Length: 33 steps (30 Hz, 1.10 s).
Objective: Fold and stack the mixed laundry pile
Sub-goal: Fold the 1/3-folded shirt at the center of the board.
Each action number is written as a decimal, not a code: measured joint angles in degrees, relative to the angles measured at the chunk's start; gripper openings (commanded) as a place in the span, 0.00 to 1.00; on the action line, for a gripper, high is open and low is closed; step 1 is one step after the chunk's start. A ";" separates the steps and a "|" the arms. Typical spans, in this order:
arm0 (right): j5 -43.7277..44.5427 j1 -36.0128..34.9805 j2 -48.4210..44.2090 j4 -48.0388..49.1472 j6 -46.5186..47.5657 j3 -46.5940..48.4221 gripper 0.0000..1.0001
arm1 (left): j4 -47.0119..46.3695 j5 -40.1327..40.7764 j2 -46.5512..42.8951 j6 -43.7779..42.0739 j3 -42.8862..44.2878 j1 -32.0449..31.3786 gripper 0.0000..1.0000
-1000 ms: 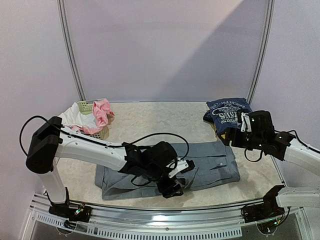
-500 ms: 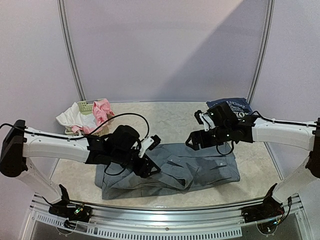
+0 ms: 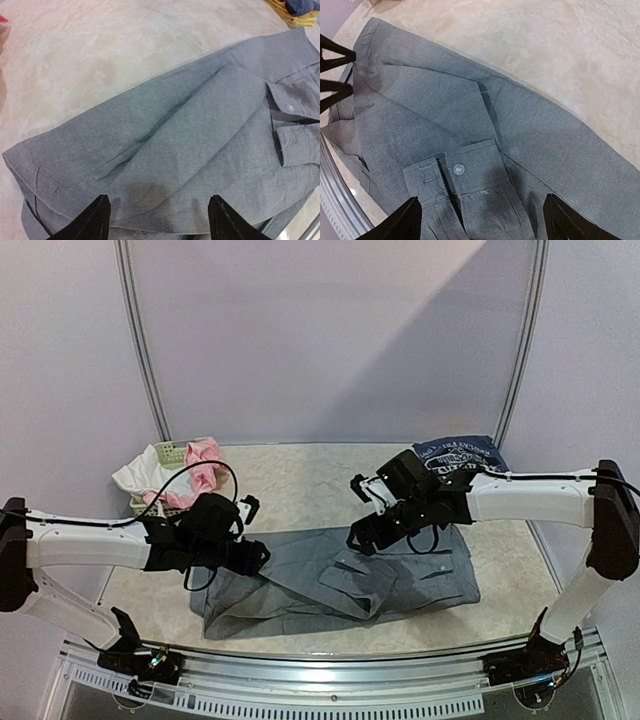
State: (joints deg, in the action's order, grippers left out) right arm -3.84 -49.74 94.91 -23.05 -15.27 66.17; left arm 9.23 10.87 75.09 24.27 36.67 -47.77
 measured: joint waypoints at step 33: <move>1.60 -3.10 1.99 4.00 7.17 0.90 0.85 | -7.23 -0.57 7.72 3.45 -2.29 6.49 0.16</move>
State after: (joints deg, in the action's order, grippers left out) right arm -2.24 -52.84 96.90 -19.05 -8.10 67.07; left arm 2.00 10.31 82.81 27.73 34.37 -41.28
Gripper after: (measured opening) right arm 0.853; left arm 0.172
